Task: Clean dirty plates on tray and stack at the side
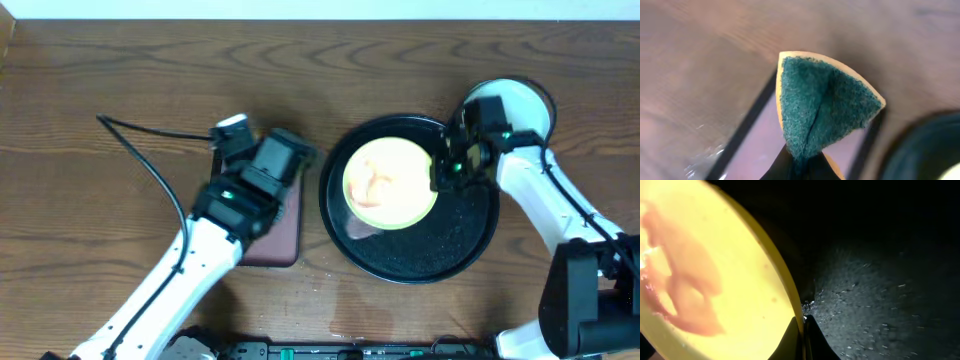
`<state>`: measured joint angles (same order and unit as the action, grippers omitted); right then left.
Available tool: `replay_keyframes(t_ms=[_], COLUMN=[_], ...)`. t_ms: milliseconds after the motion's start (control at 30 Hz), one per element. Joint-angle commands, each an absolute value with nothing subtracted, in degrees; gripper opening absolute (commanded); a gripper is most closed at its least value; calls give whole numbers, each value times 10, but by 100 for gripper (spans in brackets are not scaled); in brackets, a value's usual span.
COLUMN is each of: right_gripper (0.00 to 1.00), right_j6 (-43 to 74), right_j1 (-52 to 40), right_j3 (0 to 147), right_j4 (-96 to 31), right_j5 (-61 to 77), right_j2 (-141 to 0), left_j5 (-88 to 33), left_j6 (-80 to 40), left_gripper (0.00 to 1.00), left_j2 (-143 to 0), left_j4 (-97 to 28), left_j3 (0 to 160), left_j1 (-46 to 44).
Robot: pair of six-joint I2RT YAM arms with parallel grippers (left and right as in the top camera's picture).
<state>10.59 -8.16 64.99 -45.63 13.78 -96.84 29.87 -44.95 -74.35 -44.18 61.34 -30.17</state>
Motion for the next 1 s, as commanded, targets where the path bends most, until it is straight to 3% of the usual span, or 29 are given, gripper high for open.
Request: replay_keyframes(t_ms=[0,167,467,733,967], right_gripper=[1,1,1,1,1], right_j6=[81,58,2,-108,-217], right_j1=[-117,-174,-301,-382,-400], right_j3=[695,728,733,733,733], right_j4=[-480,-517,-513,-420,-314], right_j5=[45,-132,-540,-755,-784], right_j2=[-941,-928,-892,-873,-871], left_j5=[210,124,94,94,94], left_j6=[-443,-392,-390,-390,-390], left_gripper=[7,7,7,7,8], left_j2=[-759,-797,-860,-866,-866], left_j4=[-462,-460,-459,-448,-449], left_j3=[591,581,581,581,581], left_j1=[-241,-189,-151,-151,-151])
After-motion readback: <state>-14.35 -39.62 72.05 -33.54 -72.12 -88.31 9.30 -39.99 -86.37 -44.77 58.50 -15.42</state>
